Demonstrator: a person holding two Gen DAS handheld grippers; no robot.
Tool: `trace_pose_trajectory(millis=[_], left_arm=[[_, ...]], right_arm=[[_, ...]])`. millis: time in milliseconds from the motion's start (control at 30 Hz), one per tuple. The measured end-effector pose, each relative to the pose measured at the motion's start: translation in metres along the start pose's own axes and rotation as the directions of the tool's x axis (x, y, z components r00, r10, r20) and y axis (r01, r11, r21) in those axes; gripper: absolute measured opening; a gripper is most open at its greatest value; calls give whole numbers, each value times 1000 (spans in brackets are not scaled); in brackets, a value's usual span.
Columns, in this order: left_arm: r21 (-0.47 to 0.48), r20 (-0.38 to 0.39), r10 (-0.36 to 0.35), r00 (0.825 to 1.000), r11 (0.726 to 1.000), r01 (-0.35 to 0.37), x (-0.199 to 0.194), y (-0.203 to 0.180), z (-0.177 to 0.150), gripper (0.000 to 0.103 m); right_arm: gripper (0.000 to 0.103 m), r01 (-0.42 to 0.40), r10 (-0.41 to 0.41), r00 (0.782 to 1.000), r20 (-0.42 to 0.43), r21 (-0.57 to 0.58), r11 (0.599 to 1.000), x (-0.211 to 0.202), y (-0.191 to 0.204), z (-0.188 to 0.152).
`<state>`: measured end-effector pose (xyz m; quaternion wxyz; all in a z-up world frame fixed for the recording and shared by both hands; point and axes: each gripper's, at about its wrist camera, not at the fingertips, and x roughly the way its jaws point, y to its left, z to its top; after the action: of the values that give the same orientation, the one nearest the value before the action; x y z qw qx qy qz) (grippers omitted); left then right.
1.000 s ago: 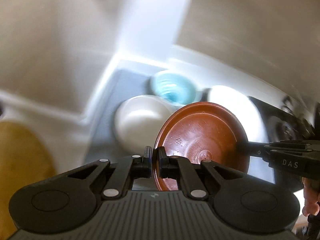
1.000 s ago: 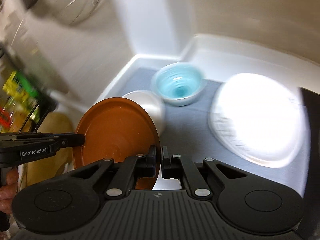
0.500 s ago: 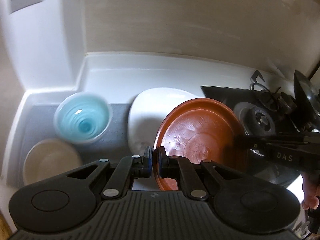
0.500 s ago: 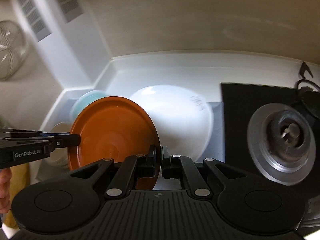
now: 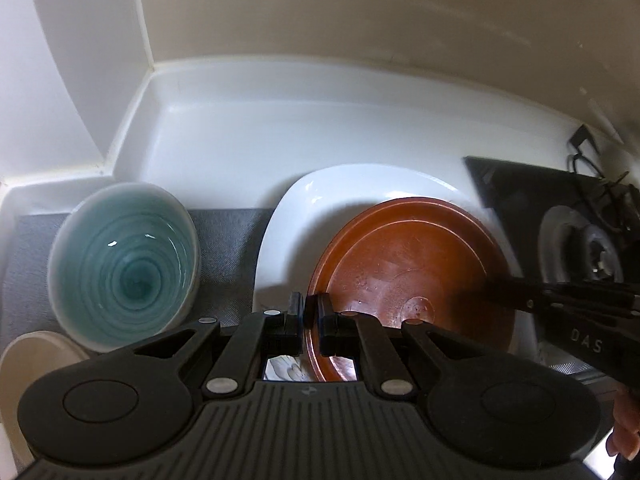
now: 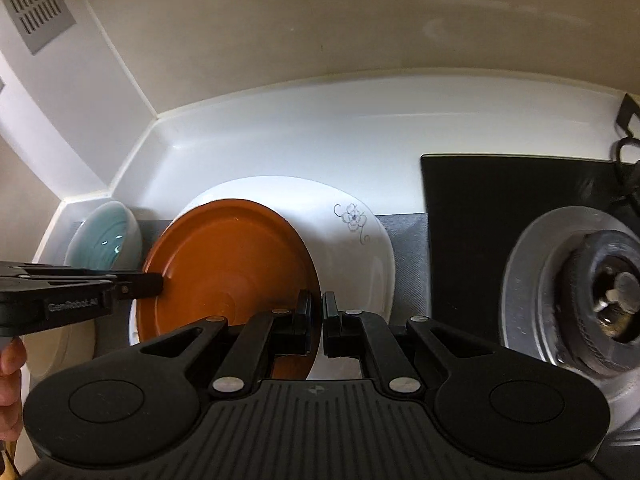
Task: Organize plates and bowls
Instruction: 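Carry the terracotta plate with both grippers and lower it onto the white plates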
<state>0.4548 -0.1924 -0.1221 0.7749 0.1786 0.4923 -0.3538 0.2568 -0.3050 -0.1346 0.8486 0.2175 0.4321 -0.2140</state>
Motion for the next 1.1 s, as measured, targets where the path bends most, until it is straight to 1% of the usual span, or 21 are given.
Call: trace_pose_trajectory(millis=[133, 333, 433, 533, 600, 633, 667, 700, 733, 767, 833, 867, 900, 933, 967, 1000, 1100], left_arm=[[-9, -24, 9, 1000, 1000, -10, 18, 4, 2, 7], [-4, -12, 18, 1000, 1000, -18, 23, 0, 5, 7], [-7, 0, 17, 1000, 1000, -17, 23, 0, 4, 7], [-17, 14, 10, 1000, 1000, -10, 22, 2, 5, 7], [-25, 36, 4, 999, 1000, -3, 18, 3, 5, 10], [-25, 48, -3, 999, 1000, 4, 16, 3, 5, 17], [-27, 58, -8, 998, 1000, 10, 13, 4, 5, 34], [-29, 70, -8, 998, 1000, 10, 11, 4, 5, 44], [-25, 83, -17, 996, 1000, 19, 7, 4, 5, 56], [-18, 93, -11, 996, 1000, 13, 4, 2, 5, 71], [-10, 126, 19, 992, 1000, -18, -2, 0, 6, 88], [-5, 145, 22, 989, 1000, -21, -7, 0, 5, 88], [-1, 153, 13, 988, 1000, -13, -11, 0, 5, 88], [2, 156, 1, 988, 1000, -2, -16, 1, 3, 89], [4, 162, -8, 987, 1000, 8, -22, 2, 2, 94], [9, 177, -13, 984, 1000, 11, -29, 3, -1, 94], [39, 207, -20, 978, 999, 12, -52, 4, -12, 95]], right_arm=[[5, 8, -8, 1000, 6, -5, 1000, 11, 1, 2], [5, 37, -37, 999, 4, -4, 999, 28, -1, 3], [6, 41, -41, 999, 7, 0, 999, 32, -2, 2], [6, 45, -45, 998, 34, -5, 999, 32, -1, -2], [7, 47, -46, 998, 50, -20, 999, 32, 1, -5], [7, 52, -50, 997, 58, -24, 998, 32, 1, -6], [8, 58, -56, 996, 66, -28, 998, 31, 2, -7], [9, 67, -65, 995, 74, -31, 997, 30, 3, -8], [14, 73, -71, 994, 83, -31, 997, 28, 3, -9], [19, 73, -70, 993, 91, -27, 997, 27, 3, -10], [44, 53, -50, 993, 107, -24, 998, 22, 4, -13], [53, 51, -48, 992, 116, -21, 998, 19, 6, -13], [57, 54, -52, 991, 127, -17, 998, 15, 7, -15], [64, 59, -57, 989, 138, -12, 998, 11, 9, -16], [69, 71, -70, 987, 144, -6, 997, 6, 10, -17], [76, 93, -92, 984, 151, 6, 996, 0, 12, -19], [80, 125, -129, 972, 195, 35, 992, -25, 19, -31]])
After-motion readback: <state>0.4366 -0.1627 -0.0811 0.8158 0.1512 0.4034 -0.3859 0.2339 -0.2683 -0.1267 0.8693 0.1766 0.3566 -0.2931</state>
